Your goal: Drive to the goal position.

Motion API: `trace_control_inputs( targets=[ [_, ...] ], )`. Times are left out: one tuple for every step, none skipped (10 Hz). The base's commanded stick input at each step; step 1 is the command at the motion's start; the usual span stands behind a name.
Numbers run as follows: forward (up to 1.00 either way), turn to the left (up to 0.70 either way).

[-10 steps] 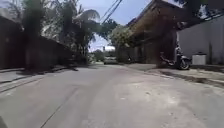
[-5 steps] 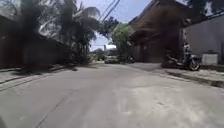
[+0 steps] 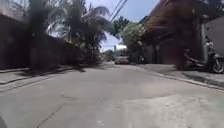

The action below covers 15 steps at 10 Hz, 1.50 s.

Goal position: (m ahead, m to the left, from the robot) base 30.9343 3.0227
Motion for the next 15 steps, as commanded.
trace_control_inputs(
  targets=[
    [1.0,0.01],
    [1.0,0.16],
    [1.0,0.38],
    [1.0,0.31],
    [1.0,0.15],
    [1.0,0.01],
    [1.0,0.01],
    [1.0,0.01],
    [1.0,0.01],
    [1.0,0.01],
    [1.0,0.01],
    [1.0,0.01],
    [1.0,0.01],
    [1.0,0.01],
    [1.0,-0.06]
  ],
)
